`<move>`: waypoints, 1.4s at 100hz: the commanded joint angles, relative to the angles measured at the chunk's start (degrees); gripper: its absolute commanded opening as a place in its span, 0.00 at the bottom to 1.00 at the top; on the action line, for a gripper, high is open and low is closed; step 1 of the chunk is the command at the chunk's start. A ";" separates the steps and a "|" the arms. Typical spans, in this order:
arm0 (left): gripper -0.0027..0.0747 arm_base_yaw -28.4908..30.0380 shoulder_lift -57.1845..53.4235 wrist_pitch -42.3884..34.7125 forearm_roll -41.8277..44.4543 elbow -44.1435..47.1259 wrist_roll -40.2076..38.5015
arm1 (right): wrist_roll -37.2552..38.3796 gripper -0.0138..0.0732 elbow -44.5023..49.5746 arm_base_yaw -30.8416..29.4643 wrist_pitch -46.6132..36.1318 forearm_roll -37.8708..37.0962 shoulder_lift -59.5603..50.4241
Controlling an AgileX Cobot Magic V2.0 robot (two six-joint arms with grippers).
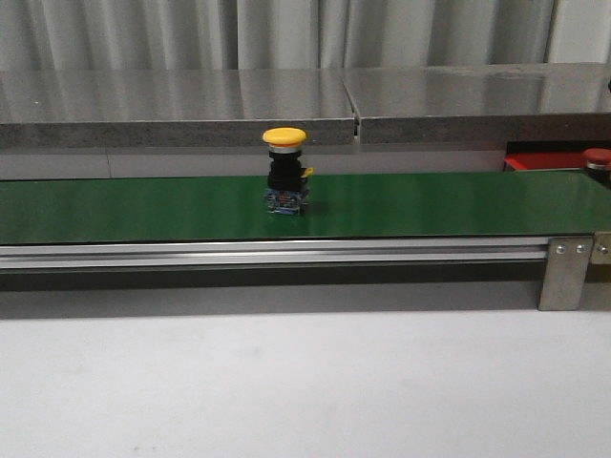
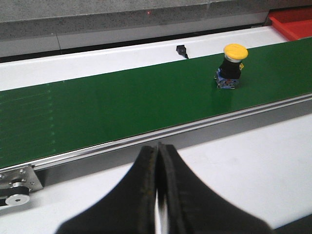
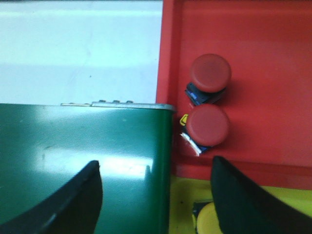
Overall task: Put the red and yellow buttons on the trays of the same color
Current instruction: 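Lower the right gripper onto the yellow button on the belt and grasp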
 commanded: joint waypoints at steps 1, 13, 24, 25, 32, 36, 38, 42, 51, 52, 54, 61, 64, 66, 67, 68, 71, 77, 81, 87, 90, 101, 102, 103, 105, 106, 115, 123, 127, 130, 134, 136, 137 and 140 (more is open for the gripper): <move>0.01 -0.45 0.19 -4.02 -1.32 -1.56 -0.15 | -0.83 0.73 -1.05 1.24 0.75 1.17 -4.32; 0.01 -0.45 0.19 -4.02 -1.32 -1.56 -0.15 | -0.83 0.82 -1.05 3.87 2.85 1.17 -4.99; 0.01 -0.45 0.19 -4.02 -1.32 -1.56 -0.15 | -0.83 0.90 -1.05 6.98 4.68 1.23 -4.99; 0.01 -0.45 0.19 -4.02 -1.32 -1.56 -0.15 | -0.83 0.90 -1.05 7.41 4.79 1.23 -4.99; 0.01 -0.45 0.19 -4.02 -1.32 -1.56 -0.15 | -0.83 0.90 -1.05 9.63 4.99 1.23 -4.99; 0.01 -0.45 0.19 -4.02 -1.32 -1.56 -0.15 | -0.83 0.90 -1.05 11.00 4.99 1.23 -4.99; 0.01 -0.45 0.19 -4.02 -1.32 -1.56 -0.15 | -0.83 0.90 -1.05 11.44 4.99 1.23 -4.99; 0.01 -0.45 0.19 -4.02 -1.32 -1.56 -0.15 | -0.83 0.90 -1.17 12.82 5.14 1.23 -4.93; 0.01 -0.45 0.19 -4.02 -1.32 -1.56 -0.15 | -0.88 0.90 -1.38 15.74 5.80 1.17 -4.73; 0.01 -0.45 0.19 -4.02 -1.32 -1.56 -0.15 | -0.89 0.90 -1.45 15.96 5.93 1.09 -4.66; 0.01 -0.45 0.19 -4.02 -1.32 -1.56 -0.15 | -0.94 0.90 -1.71 16.57 6.35 0.97 -4.51; 0.01 -0.45 0.19 -4.02 -1.32 -1.56 -0.15 | -1.06 0.90 -2.98 18.46 7.70 0.65 -3.78; 0.01 -0.45 0.19 -4.02 -1.32 -1.56 -0.15 | -1.06 0.90 -3.69 19.29 8.30 0.51 -3.45; 0.01 -0.45 0.19 -4.02 -1.32 -1.56 -0.15 | -1.06 0.90 -4.29 19.61 8.80 0.37 -3.04; 0.01 -0.45 0.19 -4.02 -1.32 -1.56 -0.15 | -1.06 0.90 -4.74 19.92 9.23 0.32 -2.82; 0.01 -0.45 0.19 -4.02 -1.32 -1.56 -0.15 | -1.06 0.90 -4.98 20.07 9.42 0.18 -2.69; 0.01 -0.45 0.19 -4.02 -1.32 -1.56 -0.15 | -1.06 0.90 -5.97 20.80 10.36 -0.08 -2.10; 0.01 -0.45 0.19 -4.02 -1.32 -1.56 -0.15 | -1.06 0.90 -8.27 21.90 12.54 -0.56 -0.54; 0.01 -0.45 0.19 -4.02 -1.32 -1.56 -0.15 | -1.19 0.90 -9.84 22.64 14.21 -0.77 0.67; 0.01 -0.45 0.19 -4.02 -1.32 -1.56 -0.15 | -1.95 0.90 -11.84 23.60 16.31 -0.81 2.40; 0.01 -0.45 0.19 -4.02 -1.32 -1.56 -0.15 | -2.33 0.90 -12.98 24.16 17.25 -0.81 3.28; 0.01 -0.45 0.19 -4.02 -1.32 -1.56 -0.15 | -3.58 0.90 -16.14 25.81 20.77 -0.81 6.47; 0.01 -0.45 0.19 -4.02 -1.32 -1.56 -0.15 | -3.67 0.90 -16.49 26.00 21.03 -0.81 6.79; 0.01 -0.45 0.19 -4.02 -1.32 -1.56 -0.15 | -3.68 0.90 -16.65 26.11 21.15 -0.81 6.93; 0.01 -0.45 0.19 -4.02 -1.32 -1.56 -0.15 | -3.80 0.90 -17.07 26.40 21.29 -0.88 7.38; 0.01 -0.45 0.19 -4.02 -1.32 -1.56 -0.15 | -3.88 0.90 -17.18 26.56 21.26 -0.88 7.55; 0.01 -0.45 0.19 -4.02 -1.32 -1.56 -0.15 | -4.38 0.90 -18.66 27.44 21.00 -0.98 9.14; 0.01 -0.45 0.19 -4.02 -1.32 -1.56 -0.15 | -4.77 0.90 -20.07 27.93 20.63 -0.95 10.88; 0.01 -0.45 0.19 -4.02 -1.32 -1.56 -0.15 | -4.85 0.90 -20.57 27.93 20.21 -0.95 11.49; 0.01 -0.45 0.19 -4.02 -1.32 -1.56 -0.15 | -5.00 0.84 -20.78 27.93 19.43 -0.95 11.96; 0.01 -0.45 0.19 -4.02 -1.32 -1.56 -0.15 | -5.21 0.84 -20.97 27.93 18.58 -0.95 12.51; 0.01 -0.45 0.19 -4.02 -1.32 -1.56 -0.15 | -5.21 0.84 -21.05 27.93 18.02 -0.95 12.80; 0.01 -0.45 0.19 -4.02 -1.32 -1.56 -0.15 | -5.21 0.84 -21.05 27.93 17.59 -0.95 13.00; 0.01 -0.45 0.19 -4.02 -1.32 -1.56 -0.15 | -5.21 0.84 -21.05 27.93 16.71 -0.95 13.28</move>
